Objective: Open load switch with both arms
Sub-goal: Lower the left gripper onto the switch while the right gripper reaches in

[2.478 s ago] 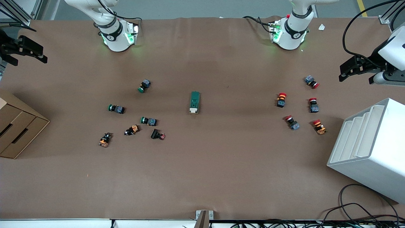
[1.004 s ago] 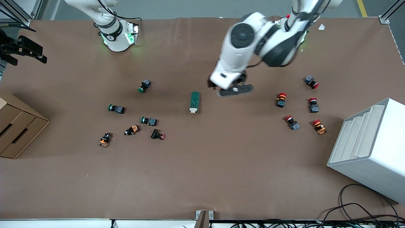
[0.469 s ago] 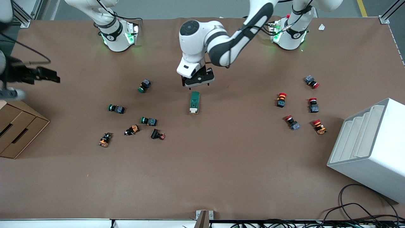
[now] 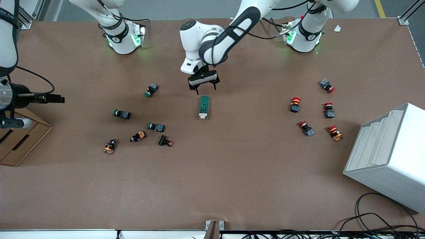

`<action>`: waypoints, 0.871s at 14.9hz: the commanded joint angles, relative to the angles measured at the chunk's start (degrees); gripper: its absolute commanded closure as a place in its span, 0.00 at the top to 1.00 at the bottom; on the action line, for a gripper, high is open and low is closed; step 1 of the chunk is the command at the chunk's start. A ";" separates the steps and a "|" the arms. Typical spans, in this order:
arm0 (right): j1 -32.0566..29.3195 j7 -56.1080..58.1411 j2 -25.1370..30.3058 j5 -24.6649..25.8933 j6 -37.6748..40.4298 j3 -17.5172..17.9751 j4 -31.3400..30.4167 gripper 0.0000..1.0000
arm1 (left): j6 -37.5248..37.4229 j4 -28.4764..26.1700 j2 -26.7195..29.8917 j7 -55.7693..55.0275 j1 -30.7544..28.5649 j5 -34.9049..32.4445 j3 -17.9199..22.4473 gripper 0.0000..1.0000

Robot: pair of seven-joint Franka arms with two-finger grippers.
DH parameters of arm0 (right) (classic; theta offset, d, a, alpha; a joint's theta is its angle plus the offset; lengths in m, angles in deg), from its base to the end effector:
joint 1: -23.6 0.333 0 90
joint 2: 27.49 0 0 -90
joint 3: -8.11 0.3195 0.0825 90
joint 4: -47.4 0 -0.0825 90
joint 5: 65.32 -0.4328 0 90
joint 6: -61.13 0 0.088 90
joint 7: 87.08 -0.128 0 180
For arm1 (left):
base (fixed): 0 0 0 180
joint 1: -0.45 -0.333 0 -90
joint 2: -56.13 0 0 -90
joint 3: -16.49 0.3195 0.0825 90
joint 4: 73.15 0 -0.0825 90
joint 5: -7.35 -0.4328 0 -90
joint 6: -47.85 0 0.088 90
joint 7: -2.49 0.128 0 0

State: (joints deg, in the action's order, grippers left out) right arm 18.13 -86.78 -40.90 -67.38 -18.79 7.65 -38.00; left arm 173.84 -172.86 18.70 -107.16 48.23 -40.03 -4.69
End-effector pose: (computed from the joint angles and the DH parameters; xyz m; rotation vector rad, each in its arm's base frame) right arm 0.6337 -0.0603 0.4904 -3.0448 0.1492 0.5035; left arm 0.2955 -0.6283 0.1630 -2.9531 -0.3355 -0.6075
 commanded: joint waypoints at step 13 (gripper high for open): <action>27.43 -75.41 -12.95 -9.20 -18.85 0.63 0.68 1.00 | -1.62 -7.87 -4.93 -28.25 4.43 -41.46 0.35 0.94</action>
State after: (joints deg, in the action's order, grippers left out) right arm 43.39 -154.42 -51.92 -74.84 -35.52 8.86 -38.06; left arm 173.50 -179.88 13.78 -133.76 52.15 -77.87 -4.66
